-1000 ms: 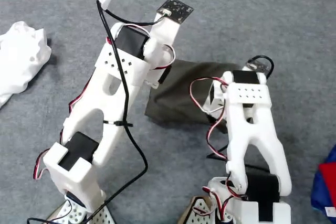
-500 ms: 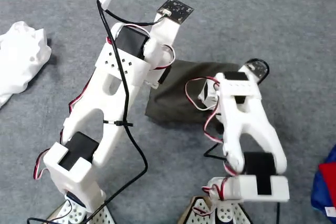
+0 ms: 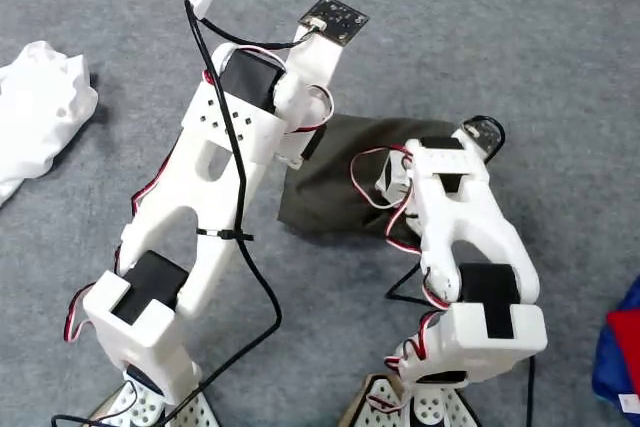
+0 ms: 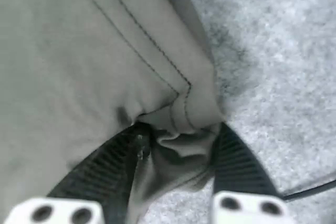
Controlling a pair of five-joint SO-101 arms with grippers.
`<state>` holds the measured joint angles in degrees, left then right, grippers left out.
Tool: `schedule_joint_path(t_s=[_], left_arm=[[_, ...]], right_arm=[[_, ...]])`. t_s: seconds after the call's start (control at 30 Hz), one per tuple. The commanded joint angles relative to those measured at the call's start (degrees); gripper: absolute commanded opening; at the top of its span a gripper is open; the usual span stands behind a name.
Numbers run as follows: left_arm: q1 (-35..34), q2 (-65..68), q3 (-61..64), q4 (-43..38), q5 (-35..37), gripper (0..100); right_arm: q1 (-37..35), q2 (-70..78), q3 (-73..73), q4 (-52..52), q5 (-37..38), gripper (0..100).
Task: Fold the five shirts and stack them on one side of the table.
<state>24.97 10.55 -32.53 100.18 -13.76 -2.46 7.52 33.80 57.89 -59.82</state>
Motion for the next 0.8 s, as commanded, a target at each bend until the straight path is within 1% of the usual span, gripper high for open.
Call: schedule_joint_path(t_s=[0.0, 0.07, 0.13, 0.27, 0.43, 0.53, 0.63, 0.77], left_arm=[[-0.70, -2.77, -0.26, 0.62, -0.35, 2], [-0.70, -2.86, -0.26, 0.62, -0.44, 2], [-0.70, -2.95, -0.18, 0.62, -0.44, 2], [-0.88, -2.95, -0.18, 0.62, -0.44, 2], [-3.08, -2.95, -0.44, 0.62, -0.44, 2], [-4.66, -3.03, -0.44, 0.62, -0.44, 2], [-5.27, -3.03, -0.35, 0.62, -2.55, 2], [-5.19, -3.03, -0.62, 0.62, -2.73, 2]], right_arm=[[-0.40, 2.86, -0.31, -0.88, -0.09, 0.2], [-0.40, 2.86, -0.48, 0.00, 0.53, 1.5], [-0.22, 2.86, -1.71, 2.11, 1.58, 0.4], [2.95, 2.86, -6.73, 9.76, 3.60, 0.5], [12.35, 0.40, -14.73, 18.02, 8.79, 0.5], [19.12, -1.10, -19.65, 21.27, 14.51, 0.5], [25.36, -2.15, -24.84, 25.23, 20.57, 0.5], [33.54, -2.24, -33.63, 29.63, 25.23, 0.5]])
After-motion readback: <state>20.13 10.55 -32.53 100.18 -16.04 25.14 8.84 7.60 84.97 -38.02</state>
